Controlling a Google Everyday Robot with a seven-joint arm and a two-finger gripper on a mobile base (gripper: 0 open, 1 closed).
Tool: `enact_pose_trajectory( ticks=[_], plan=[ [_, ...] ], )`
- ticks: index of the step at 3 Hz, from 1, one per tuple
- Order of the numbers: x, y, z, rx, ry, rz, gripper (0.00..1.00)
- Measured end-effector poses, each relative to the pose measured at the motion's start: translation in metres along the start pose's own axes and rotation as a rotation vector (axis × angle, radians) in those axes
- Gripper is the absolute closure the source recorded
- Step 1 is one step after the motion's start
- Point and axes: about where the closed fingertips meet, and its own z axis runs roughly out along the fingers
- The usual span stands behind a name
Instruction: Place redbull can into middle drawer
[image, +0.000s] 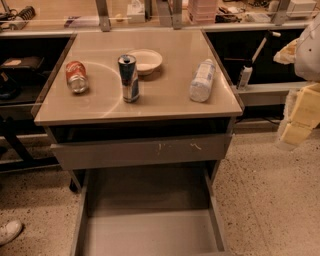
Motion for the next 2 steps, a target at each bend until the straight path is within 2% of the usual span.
enact_pose_trajectory(
  ticks=[1, 2],
  plan=[
    [0.0, 0.0, 0.0, 0.0, 0.0, 0.0, 0.0],
    [-0.0032, -0.007, -0.0001, 0.026, -0.011, 0.025, 0.0]
  ],
)
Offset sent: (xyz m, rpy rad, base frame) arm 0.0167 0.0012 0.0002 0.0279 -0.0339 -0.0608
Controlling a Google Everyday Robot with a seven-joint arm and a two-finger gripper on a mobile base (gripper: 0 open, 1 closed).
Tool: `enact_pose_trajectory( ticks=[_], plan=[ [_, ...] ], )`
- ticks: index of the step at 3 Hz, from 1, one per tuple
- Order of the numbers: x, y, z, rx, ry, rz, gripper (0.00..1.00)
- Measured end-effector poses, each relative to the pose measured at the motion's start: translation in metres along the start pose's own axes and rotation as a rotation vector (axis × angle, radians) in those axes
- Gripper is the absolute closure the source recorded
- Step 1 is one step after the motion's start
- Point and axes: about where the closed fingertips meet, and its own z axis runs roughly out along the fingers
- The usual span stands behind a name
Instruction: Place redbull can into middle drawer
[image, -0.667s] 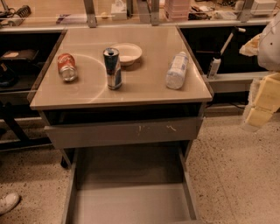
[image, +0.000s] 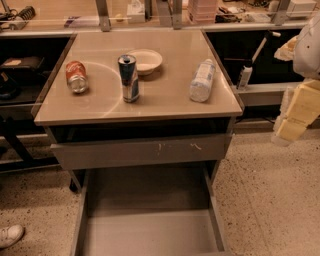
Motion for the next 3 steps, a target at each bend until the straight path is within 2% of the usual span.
enact_pose_trajectory(
  ticks=[1, 2, 3],
  plan=[
    [-0.01, -0.013, 0.021, 0.007, -0.089, 0.112, 0.0],
    [-0.038, -0.027, 0.044, 0.012, -0.166, 0.166, 0.0],
    [-0.069, -0.028, 0.057, -0.018, -0.229, 0.163, 0.0]
  ],
)
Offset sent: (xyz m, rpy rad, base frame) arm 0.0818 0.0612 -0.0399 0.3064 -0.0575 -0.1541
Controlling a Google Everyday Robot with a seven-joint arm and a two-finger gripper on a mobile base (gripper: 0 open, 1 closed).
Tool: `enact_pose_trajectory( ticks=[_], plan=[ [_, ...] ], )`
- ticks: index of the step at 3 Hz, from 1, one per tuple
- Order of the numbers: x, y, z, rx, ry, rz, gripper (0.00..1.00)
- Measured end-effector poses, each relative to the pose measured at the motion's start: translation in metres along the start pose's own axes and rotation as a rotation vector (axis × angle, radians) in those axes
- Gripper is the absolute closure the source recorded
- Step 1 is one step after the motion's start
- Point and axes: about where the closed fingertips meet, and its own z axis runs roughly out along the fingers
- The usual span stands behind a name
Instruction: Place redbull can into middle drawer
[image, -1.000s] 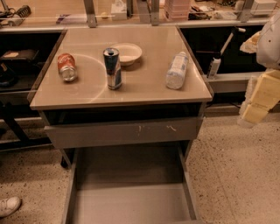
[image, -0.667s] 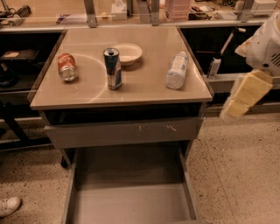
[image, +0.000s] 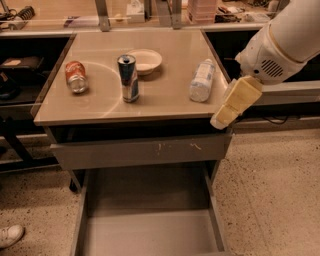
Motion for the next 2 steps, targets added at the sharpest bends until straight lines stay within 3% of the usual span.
enact_pose_trajectory(
  ticks=[1, 2],
  plan=[
    [-0.001, 0.0, 0.0, -0.001, -0.002, 0.0, 0.0],
    [-0.014, 0.002, 0.008, 0.016, -0.056, -0.012, 0.0]
  ],
)
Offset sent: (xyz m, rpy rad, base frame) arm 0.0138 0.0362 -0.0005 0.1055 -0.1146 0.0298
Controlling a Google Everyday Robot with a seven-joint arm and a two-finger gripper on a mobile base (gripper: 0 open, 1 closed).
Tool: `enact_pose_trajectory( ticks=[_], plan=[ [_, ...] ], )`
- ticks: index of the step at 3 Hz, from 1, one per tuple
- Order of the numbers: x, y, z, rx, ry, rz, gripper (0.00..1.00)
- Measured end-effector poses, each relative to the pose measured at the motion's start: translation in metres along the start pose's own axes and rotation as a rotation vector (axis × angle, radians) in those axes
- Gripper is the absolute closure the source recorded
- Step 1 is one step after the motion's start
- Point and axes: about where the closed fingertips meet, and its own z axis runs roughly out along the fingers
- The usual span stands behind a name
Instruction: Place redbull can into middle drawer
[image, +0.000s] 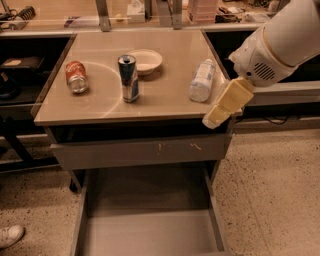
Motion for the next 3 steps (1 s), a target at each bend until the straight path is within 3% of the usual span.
enact_pose_trajectory(
  ticks=[1, 2, 3],
  plan=[
    [-0.035, 0.007, 0.012, -0.013, -0.101, -0.033, 0.0],
    [-0.068, 0.022, 0.029, -0.068, -0.18, -0.071, 0.0],
    [-0.068, 0.022, 0.029, -0.068, -0.181, -0.07, 0.0]
  ],
)
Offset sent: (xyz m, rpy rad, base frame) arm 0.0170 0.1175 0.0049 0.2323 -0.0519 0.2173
